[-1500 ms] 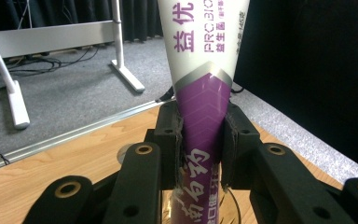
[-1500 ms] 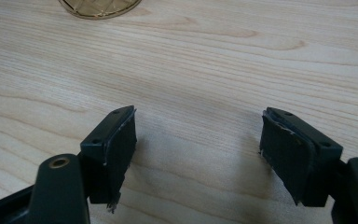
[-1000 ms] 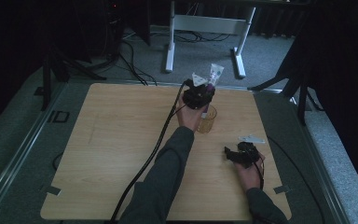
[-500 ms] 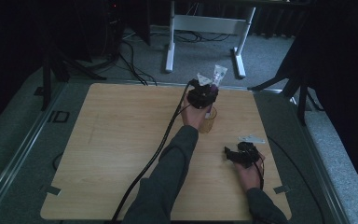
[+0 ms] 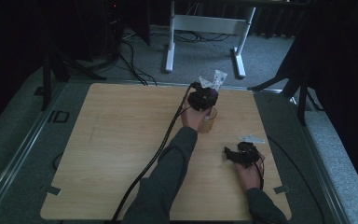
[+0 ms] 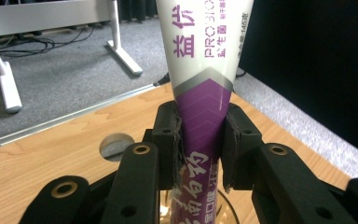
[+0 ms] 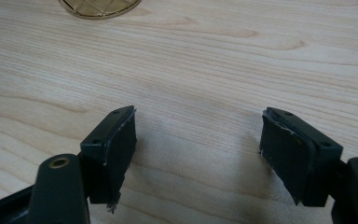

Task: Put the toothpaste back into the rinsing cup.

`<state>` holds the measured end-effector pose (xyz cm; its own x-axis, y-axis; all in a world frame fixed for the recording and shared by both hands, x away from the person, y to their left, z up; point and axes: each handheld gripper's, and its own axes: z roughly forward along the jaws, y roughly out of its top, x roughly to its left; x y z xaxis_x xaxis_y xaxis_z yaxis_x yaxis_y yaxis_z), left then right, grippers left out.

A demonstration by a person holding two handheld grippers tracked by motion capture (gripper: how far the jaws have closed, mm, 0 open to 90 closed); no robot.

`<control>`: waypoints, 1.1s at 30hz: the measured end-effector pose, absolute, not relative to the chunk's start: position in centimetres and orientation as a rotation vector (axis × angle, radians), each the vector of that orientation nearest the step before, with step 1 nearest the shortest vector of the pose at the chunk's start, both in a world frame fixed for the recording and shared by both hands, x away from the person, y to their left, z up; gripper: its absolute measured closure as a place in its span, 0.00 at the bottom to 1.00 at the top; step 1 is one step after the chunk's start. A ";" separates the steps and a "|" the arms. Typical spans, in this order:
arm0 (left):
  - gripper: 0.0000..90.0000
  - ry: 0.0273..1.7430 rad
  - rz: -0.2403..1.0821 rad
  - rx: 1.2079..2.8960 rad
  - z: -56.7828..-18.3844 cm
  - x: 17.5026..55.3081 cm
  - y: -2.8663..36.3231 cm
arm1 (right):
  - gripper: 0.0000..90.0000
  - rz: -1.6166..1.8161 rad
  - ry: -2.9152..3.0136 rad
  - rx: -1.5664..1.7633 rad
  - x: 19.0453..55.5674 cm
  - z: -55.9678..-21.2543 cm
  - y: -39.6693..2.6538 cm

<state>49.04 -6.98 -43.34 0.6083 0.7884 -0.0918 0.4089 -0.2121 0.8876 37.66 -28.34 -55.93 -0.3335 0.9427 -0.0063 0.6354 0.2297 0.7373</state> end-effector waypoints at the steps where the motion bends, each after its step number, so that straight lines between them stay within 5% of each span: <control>1: 0.78 0.971 0.472 1.836 -43.5 49.0 -7.0 | 0.30 0.897 2.053 1.447 37.7 -55.9 -28.3; 19: 0.76 1.022 0.471 1.946 -47.0 47.7 -6.4 | 0.30 0.897 2.051 1.453 37.7 -55.9 -28.3; 33: 0.59 1.005 0.521 1.935 -48.4 45.8 -5.8 | 0.30 0.896 2.051 1.452 37.7 -55.9 -28.3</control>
